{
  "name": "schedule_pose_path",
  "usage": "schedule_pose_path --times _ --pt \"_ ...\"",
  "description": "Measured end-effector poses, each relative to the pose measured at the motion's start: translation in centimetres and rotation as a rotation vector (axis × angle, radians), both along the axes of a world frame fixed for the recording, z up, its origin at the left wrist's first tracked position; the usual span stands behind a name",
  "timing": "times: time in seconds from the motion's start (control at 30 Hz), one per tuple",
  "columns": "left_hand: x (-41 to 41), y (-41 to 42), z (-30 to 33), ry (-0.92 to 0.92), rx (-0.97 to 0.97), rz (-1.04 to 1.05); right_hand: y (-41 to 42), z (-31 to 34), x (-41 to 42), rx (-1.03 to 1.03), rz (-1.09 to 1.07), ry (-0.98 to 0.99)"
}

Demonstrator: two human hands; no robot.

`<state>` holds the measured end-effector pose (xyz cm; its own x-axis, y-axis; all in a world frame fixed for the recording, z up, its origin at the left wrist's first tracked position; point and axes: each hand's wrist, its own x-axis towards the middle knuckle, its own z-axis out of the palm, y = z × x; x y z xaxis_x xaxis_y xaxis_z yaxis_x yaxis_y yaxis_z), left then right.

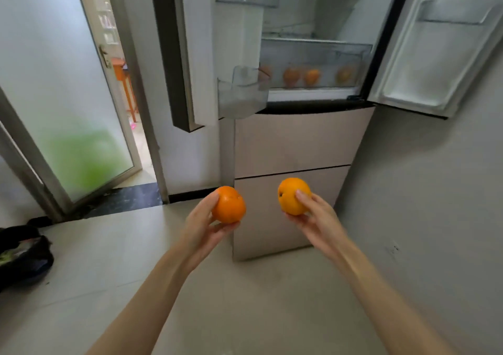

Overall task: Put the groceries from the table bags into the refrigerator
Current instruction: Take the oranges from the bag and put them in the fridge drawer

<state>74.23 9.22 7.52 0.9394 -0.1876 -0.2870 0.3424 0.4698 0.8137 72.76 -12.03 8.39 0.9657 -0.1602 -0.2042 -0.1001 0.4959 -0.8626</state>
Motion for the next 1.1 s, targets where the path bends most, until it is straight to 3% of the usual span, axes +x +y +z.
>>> schedule_pose_path --times 0.2,0.33,0.63,0.93,1.1 --pt "7.6 -8.4 0.3 -0.158 0.018 -0.251 -8.7 1.0 4.6 -0.025 -0.107 -0.001" --pt "14.2 -13.9 1.7 -0.235 0.091 -0.276 -13.5 2.6 10.2 -0.062 -0.153 -0.008" --pt "31.6 -25.4 10.3 -0.683 0.385 -0.037 -21.6 10.7 28.0 -0.339 -0.193 -0.201" --pt "43.7 -32.6 17.9 -0.898 0.551 0.19 -27.8 17.1 42.9 -0.638 -0.33 -0.346" --pt "49.1 -33.7 20.5 -1.03 0.799 0.315 -29.8 20.0 50.1 -0.822 -0.37 -0.473"
